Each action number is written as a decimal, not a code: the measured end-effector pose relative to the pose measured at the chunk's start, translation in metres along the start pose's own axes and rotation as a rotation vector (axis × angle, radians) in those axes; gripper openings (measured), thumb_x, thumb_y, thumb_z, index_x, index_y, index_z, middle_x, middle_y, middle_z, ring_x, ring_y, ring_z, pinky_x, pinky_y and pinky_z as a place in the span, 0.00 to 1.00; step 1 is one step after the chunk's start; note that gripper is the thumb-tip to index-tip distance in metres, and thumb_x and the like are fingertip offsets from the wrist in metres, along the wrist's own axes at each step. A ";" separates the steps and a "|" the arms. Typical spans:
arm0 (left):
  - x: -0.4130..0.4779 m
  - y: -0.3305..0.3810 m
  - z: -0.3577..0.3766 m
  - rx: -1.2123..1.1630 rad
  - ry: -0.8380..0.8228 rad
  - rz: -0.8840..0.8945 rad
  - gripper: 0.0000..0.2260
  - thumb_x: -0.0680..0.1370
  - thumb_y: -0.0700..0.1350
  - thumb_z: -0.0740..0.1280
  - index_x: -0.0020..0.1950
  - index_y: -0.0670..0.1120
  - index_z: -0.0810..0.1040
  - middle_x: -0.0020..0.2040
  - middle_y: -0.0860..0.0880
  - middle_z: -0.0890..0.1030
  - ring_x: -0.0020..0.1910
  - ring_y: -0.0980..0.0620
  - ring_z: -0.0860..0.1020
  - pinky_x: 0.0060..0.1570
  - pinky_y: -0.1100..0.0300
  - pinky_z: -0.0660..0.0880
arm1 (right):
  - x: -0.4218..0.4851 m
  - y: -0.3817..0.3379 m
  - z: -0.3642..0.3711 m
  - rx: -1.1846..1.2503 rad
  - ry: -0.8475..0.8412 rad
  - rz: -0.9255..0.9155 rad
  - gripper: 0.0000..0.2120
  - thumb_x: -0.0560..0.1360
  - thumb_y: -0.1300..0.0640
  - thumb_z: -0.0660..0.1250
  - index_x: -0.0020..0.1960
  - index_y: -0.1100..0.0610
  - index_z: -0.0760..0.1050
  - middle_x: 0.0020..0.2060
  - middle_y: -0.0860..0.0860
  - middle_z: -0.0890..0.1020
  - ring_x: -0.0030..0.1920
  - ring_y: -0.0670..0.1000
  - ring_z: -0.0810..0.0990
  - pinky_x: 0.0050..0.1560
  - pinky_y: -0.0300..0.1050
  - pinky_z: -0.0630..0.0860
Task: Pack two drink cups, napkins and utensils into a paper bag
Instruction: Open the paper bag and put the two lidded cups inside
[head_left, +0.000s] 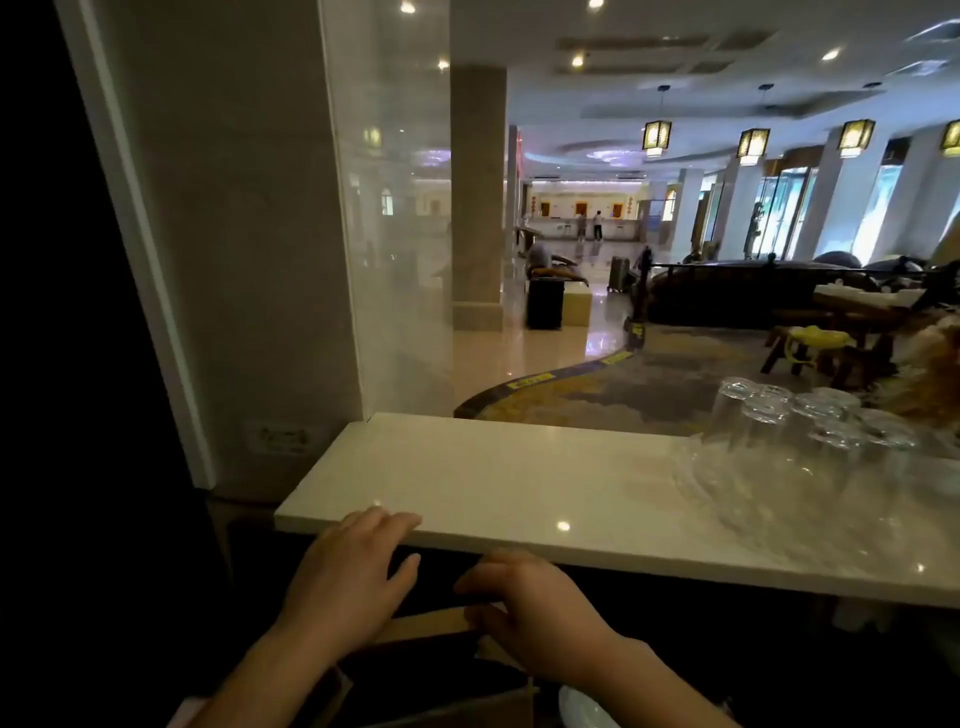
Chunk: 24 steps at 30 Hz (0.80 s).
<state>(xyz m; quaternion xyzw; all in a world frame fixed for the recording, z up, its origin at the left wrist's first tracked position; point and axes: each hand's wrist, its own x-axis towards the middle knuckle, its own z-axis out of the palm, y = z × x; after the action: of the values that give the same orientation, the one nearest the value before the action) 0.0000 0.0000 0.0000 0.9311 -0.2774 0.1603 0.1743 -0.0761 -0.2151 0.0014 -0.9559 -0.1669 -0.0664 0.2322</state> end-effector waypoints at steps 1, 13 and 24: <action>-0.004 -0.007 0.004 0.002 -0.031 0.005 0.16 0.77 0.58 0.61 0.64 0.60 0.73 0.55 0.61 0.76 0.56 0.58 0.72 0.49 0.61 0.69 | 0.000 -0.001 0.005 -0.015 -0.032 0.015 0.14 0.77 0.48 0.65 0.62 0.46 0.77 0.56 0.45 0.79 0.58 0.48 0.75 0.56 0.47 0.76; -0.070 -0.041 0.042 0.059 -0.314 -0.136 0.27 0.71 0.51 0.67 0.67 0.67 0.62 0.60 0.62 0.64 0.59 0.57 0.66 0.51 0.61 0.71 | -0.024 0.012 0.045 -0.332 -0.042 0.063 0.10 0.76 0.49 0.63 0.55 0.46 0.78 0.52 0.47 0.73 0.53 0.51 0.69 0.48 0.43 0.73; -0.092 -0.032 0.013 0.041 -0.295 0.022 0.21 0.75 0.34 0.63 0.53 0.61 0.71 0.75 0.60 0.55 0.77 0.55 0.48 0.69 0.53 0.63 | -0.044 0.039 0.045 -0.190 0.187 0.276 0.07 0.77 0.56 0.66 0.41 0.49 0.76 0.42 0.43 0.71 0.41 0.47 0.73 0.41 0.40 0.73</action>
<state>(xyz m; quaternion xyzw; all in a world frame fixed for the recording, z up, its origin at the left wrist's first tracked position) -0.0520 0.0622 -0.0549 0.9449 -0.3067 0.0294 0.1108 -0.1012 -0.2392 -0.0638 -0.9771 -0.0048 -0.1377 0.1623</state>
